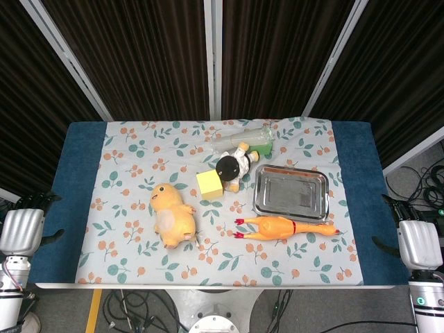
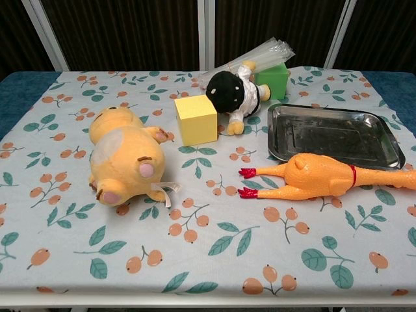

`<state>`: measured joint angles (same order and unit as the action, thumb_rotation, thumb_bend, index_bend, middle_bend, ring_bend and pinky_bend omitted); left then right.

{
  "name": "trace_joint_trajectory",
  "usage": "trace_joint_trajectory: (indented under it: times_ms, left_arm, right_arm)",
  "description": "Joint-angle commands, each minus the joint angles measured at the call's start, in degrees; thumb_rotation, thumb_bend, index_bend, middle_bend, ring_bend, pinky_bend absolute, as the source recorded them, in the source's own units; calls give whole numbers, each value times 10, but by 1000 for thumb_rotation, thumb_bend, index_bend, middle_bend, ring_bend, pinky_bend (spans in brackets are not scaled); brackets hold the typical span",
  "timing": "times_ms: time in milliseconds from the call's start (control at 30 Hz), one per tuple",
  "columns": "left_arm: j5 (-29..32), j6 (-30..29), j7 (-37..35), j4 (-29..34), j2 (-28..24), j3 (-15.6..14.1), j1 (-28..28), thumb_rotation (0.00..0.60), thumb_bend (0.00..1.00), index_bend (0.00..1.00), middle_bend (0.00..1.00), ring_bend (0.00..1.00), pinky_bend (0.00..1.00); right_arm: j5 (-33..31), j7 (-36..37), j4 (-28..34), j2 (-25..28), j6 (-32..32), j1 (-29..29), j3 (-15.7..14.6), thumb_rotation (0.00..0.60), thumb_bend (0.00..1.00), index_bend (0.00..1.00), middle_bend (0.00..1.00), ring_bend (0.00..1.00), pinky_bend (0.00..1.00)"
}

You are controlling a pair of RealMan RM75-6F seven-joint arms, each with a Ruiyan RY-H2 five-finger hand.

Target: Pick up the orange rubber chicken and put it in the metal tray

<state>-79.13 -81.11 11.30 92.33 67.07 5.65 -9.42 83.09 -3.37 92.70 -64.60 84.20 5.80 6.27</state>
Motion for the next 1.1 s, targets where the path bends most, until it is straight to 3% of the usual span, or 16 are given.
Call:
trace_joint_trajectory:
  times_ms: [33, 267, 433, 733, 1100]
  left_arm:
    - [0, 2, -3, 1, 0, -1, 0, 600, 84, 342, 329, 231, 252]
    - [0, 6, -9, 4, -2, -4, -1, 600, 84, 342, 329, 231, 252]
    - [-1, 5, -14, 4, -3, -4, -1, 600, 83, 342, 329, 231, 252]
    - [1, 4, -30, -2, -2, -4, 0, 600, 84, 342, 329, 231, 251]
    - [5, 6, -55, -18, 2, -6, 5, 600, 83, 342, 329, 231, 252]
  right_arm:
    - [0, 0, 0, 0, 0, 0, 0, 600, 54, 133, 240, 181, 309]
    - [17, 34, 10, 6, -12, 4, -10, 600, 42, 133, 268, 195, 309]
    - [42, 59, 10, 2, -62, 29, -29, 600, 11, 152, 302, 233, 331]
    - [23, 5, -42, -76, -188, 98, -39, 600, 13, 220, 335, 255, 362]
    - [-4, -26, -130, -149, -240, 142, -29, 600, 43, 238, 343, 255, 364]
